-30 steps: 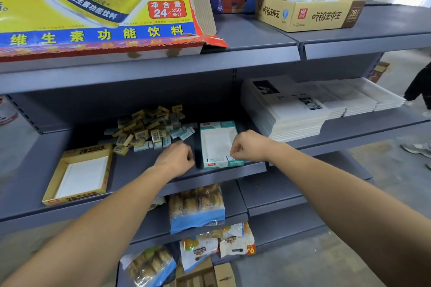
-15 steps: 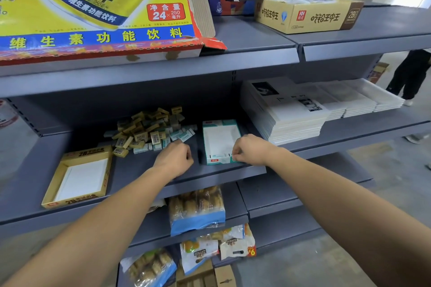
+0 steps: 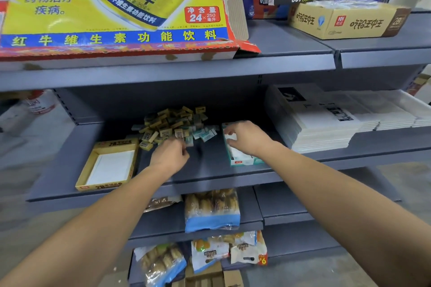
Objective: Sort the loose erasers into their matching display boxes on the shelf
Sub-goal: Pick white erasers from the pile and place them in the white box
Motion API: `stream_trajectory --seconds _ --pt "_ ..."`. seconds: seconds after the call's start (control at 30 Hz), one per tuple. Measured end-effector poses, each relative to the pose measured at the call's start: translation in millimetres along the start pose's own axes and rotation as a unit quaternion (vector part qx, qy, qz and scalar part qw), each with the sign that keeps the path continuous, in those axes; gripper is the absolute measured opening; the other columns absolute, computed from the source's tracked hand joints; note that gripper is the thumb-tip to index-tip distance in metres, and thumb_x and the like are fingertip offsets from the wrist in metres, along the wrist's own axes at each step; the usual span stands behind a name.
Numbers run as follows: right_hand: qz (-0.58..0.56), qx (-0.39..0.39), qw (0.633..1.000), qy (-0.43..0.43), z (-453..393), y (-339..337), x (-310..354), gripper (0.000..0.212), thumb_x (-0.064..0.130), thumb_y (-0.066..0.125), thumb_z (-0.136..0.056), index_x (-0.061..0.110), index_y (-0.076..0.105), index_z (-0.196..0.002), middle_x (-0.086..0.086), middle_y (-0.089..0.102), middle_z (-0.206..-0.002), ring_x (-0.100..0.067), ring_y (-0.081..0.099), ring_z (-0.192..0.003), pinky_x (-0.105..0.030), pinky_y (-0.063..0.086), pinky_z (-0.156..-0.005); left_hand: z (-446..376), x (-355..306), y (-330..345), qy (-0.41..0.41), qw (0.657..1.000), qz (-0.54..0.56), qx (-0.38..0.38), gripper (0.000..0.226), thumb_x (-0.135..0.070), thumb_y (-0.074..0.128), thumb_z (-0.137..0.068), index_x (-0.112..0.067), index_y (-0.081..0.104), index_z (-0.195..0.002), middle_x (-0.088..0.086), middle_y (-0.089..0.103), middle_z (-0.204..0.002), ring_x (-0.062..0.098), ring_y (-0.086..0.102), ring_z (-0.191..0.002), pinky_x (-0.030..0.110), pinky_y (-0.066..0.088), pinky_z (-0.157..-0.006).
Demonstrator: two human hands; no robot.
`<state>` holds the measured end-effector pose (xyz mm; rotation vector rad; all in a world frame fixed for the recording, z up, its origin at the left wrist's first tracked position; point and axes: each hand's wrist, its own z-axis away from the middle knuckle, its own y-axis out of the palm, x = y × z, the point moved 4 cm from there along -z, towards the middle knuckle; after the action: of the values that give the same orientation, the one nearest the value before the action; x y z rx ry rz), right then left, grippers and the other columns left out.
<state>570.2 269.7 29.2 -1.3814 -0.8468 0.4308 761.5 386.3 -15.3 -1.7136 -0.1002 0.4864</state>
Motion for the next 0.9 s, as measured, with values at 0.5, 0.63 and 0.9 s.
stream_trajectory --seconds 0.5,0.63,0.9 --pt "0.058 0.007 0.998 0.006 -50.5 56.7 30.1 0.038 0.005 0.052 -0.088 0.014 0.06 -0.124 -0.015 0.061 -0.121 -0.035 0.059 -0.105 -0.04 0.053 -0.085 -9.8 13.6 0.9 -0.004 1.0 0.001 -0.01 0.022 -0.023 0.056 -0.089 -0.017 0.062 -0.11 0.005 0.056 -0.117 0.029 0.057 -0.103 0.038 0.05 -0.081" --pt "0.09 0.009 0.996 0.009 -65.9 61.8 28.1 0.054 -0.007 0.049 -0.082 0.019 0.057 -0.128 -0.012 0.062 -0.122 -0.034 0.061 -0.106 -0.037 0.053 -0.082 -16.8 16.7 1.5 0.006 1.0 -0.001 -0.003 0.025 -0.024 0.056 -0.089 -0.018 0.061 -0.113 0.005 0.057 -0.119 0.028 0.057 -0.104 0.038 0.051 -0.081" --pt "0.087 0.016 0.996 -0.003 -83.1 68.3 25.9 0.049 -0.005 0.051 -0.082 0.02 0.063 -0.121 -0.011 0.062 -0.124 -0.033 0.06 -0.11 -0.036 0.052 -0.088 -28.5 26.5 -1.7 0.015 1.0 0.022 -0.011 0.027 -0.022 0.058 -0.089 -0.02 0.062 -0.116 0.001 0.057 -0.122 0.026 0.057 -0.108 0.037 0.051 -0.082"
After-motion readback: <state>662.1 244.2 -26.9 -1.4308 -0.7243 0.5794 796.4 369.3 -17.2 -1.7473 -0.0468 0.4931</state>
